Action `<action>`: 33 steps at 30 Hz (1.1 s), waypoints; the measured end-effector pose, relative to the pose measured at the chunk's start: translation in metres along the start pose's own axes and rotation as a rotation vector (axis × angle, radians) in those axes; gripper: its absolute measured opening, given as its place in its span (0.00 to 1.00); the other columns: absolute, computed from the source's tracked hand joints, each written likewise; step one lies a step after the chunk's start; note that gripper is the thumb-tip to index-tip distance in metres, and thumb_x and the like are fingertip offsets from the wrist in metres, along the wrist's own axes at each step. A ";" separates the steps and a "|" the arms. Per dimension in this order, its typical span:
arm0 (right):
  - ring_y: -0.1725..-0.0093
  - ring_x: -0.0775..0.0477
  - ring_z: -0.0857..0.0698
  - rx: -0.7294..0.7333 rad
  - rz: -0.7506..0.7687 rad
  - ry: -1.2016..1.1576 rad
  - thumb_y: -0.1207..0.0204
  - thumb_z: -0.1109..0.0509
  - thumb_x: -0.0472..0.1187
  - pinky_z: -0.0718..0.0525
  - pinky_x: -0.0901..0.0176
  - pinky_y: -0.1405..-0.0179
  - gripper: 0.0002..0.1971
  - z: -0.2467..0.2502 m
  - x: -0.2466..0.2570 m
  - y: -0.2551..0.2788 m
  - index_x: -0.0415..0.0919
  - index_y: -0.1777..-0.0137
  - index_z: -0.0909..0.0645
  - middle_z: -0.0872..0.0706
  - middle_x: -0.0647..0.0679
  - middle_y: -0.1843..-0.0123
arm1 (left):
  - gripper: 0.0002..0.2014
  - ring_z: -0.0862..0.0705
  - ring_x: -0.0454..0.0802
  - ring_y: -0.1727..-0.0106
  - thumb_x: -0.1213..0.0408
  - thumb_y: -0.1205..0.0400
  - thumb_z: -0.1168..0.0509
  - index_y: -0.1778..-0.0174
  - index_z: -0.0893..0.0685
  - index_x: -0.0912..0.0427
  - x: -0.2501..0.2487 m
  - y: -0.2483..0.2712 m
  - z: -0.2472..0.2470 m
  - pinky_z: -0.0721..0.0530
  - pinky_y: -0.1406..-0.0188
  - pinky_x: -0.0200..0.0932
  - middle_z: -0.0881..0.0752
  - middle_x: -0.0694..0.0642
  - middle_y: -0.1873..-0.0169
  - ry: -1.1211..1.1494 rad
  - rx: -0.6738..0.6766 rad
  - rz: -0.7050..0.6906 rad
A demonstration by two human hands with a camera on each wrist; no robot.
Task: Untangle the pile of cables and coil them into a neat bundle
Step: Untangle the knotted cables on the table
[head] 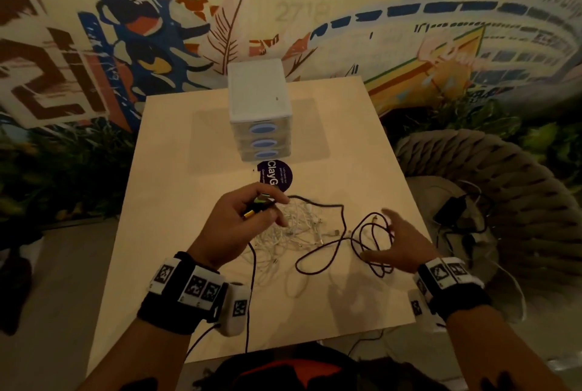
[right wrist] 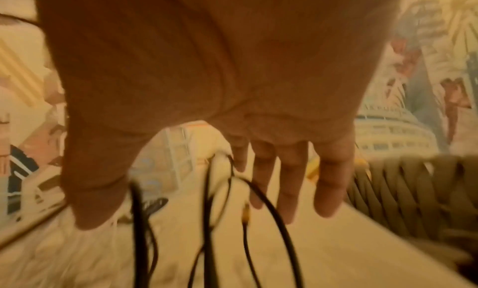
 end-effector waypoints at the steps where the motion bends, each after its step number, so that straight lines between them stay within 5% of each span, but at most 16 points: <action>1: 0.25 0.41 0.23 -0.071 0.031 0.005 0.45 0.18 0.74 0.20 0.42 0.29 0.65 0.017 0.010 0.004 0.59 0.13 0.51 0.27 0.42 0.20 | 0.11 0.08 0.57 0.53 0.75 0.20 0.36 0.46 0.13 0.62 -0.001 0.002 -0.002 0.13 0.48 0.49 0.08 0.62 0.60 0.009 0.028 0.003; 3: 0.22 0.44 0.26 -0.204 0.196 -0.017 0.42 0.19 0.73 0.23 0.43 0.26 0.61 0.053 0.049 0.019 0.63 0.13 0.50 0.30 0.46 0.18 | 0.12 0.08 0.58 0.47 0.75 0.19 0.35 0.43 0.12 0.63 -0.004 0.004 -0.006 0.14 0.44 0.53 0.06 0.60 0.54 0.032 0.068 0.000; 6: 0.24 0.60 0.27 -0.214 0.575 -0.123 0.32 0.27 0.74 0.27 0.56 0.25 0.45 0.082 0.140 0.057 0.63 0.17 0.37 0.27 0.58 0.21 | 0.09 0.07 0.52 0.45 0.73 0.16 0.32 0.41 0.13 0.67 -0.013 0.004 -0.011 0.14 0.43 0.40 0.06 0.58 0.51 0.053 0.051 -0.036; 8: 0.33 0.65 0.22 -0.093 0.730 -0.136 0.23 0.34 0.71 0.22 0.59 0.32 0.29 0.073 0.189 0.072 0.64 0.25 0.28 0.19 0.61 0.30 | 0.11 0.08 0.40 0.54 0.71 0.16 0.34 0.41 0.12 0.71 -0.020 -0.001 -0.015 0.16 0.51 0.30 0.06 0.56 0.55 0.048 0.004 -0.053; 10: 0.51 0.64 0.16 0.067 0.770 -0.135 0.15 0.41 0.65 0.18 0.57 0.49 0.13 0.052 0.218 0.077 0.67 0.35 0.24 0.13 0.58 0.47 | 0.11 0.16 0.32 0.71 0.71 0.15 0.35 0.43 0.11 0.72 -0.022 -0.005 -0.015 0.22 0.66 0.23 0.09 0.55 0.63 0.094 -0.089 -0.024; 12: 0.63 0.63 0.18 0.184 0.750 -0.239 0.12 0.46 0.61 0.18 0.59 0.59 0.14 0.036 0.229 0.081 0.62 0.34 0.24 0.15 0.57 0.56 | 0.13 0.28 0.37 0.80 0.59 0.17 0.34 0.49 0.09 0.65 -0.015 -0.006 -0.006 0.28 0.77 0.29 0.15 0.54 0.73 0.144 -0.225 0.036; 15: 0.68 0.62 0.23 0.199 0.759 -0.382 0.09 0.47 0.54 0.22 0.61 0.61 0.17 0.024 0.230 0.086 0.46 0.43 0.21 0.21 0.59 0.62 | 0.19 0.32 0.42 0.80 0.49 0.16 0.39 0.57 0.15 0.61 -0.005 -0.005 0.000 0.31 0.77 0.34 0.21 0.49 0.78 0.102 -0.308 0.095; 20: 0.66 0.63 0.23 0.234 0.762 -0.237 0.08 0.47 0.53 0.26 0.64 0.61 0.15 -0.007 0.231 0.084 0.51 0.54 0.25 0.22 0.60 0.65 | 0.21 0.34 0.48 0.72 0.46 0.10 0.48 0.64 0.23 0.53 -0.003 -0.005 -0.004 0.34 0.73 0.45 0.31 0.62 0.69 0.147 -0.365 0.082; 22: 0.67 0.62 0.23 0.221 0.742 -0.207 0.10 0.46 0.56 0.27 0.67 0.63 0.18 -0.007 0.221 0.078 0.53 0.59 0.25 0.21 0.60 0.67 | 0.21 0.28 0.47 0.71 0.48 0.09 0.51 0.64 0.22 0.50 -0.008 -0.004 0.010 0.28 0.72 0.43 0.25 0.58 0.69 0.165 -0.430 0.054; 25: 0.70 0.57 0.25 0.104 0.645 -0.138 0.14 0.39 0.61 0.27 0.59 0.64 0.20 0.001 0.174 0.054 0.48 0.61 0.25 0.23 0.53 0.70 | 0.24 0.14 0.54 0.60 0.54 0.06 0.54 0.60 0.20 0.59 -0.010 0.000 0.029 0.10 0.52 0.49 0.16 0.54 0.66 0.248 -0.437 0.015; 27: 0.70 0.54 0.24 0.061 0.516 -0.077 0.15 0.36 0.61 0.27 0.52 0.65 0.20 0.003 0.129 0.034 0.49 0.64 0.25 0.24 0.51 0.71 | 0.24 0.19 0.53 0.71 0.53 0.06 0.54 0.63 0.23 0.55 -0.009 0.004 0.037 0.09 0.60 0.52 0.25 0.55 0.72 0.374 -0.426 0.025; 29: 0.70 0.52 0.23 0.058 0.385 -0.016 0.15 0.38 0.62 0.28 0.51 0.67 0.22 0.001 0.084 0.019 0.50 0.66 0.23 0.22 0.50 0.72 | 0.23 0.36 0.47 0.80 0.50 0.06 0.53 0.65 0.27 0.51 -0.005 0.006 0.047 0.25 0.80 0.39 0.37 0.52 0.75 0.459 -0.423 0.050; 31: 0.69 0.51 0.19 0.020 0.260 -0.025 0.15 0.39 0.65 0.24 0.51 0.65 0.27 0.005 0.046 0.011 0.47 0.67 0.16 0.17 0.50 0.73 | 0.22 0.43 0.44 0.80 0.48 0.07 0.49 0.66 0.28 0.50 0.004 0.007 0.057 0.42 0.82 0.37 0.39 0.49 0.76 0.478 -0.438 0.092; 33: 0.70 0.55 0.17 -0.031 0.165 -0.127 0.14 0.40 0.63 0.24 0.53 0.63 0.32 0.012 0.023 0.010 0.43 0.71 0.13 0.16 0.51 0.75 | 0.19 0.42 0.42 0.80 0.47 0.10 0.40 0.67 0.28 0.49 0.009 0.010 0.060 0.42 0.82 0.36 0.38 0.47 0.77 0.364 -0.415 0.107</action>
Point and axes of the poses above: each hand's wrist, its own y-axis away from the middle knuckle, its own z-axis out of the back of the hand, x = y × z, the point moved 7 cm from there along -y, towards the middle knuckle
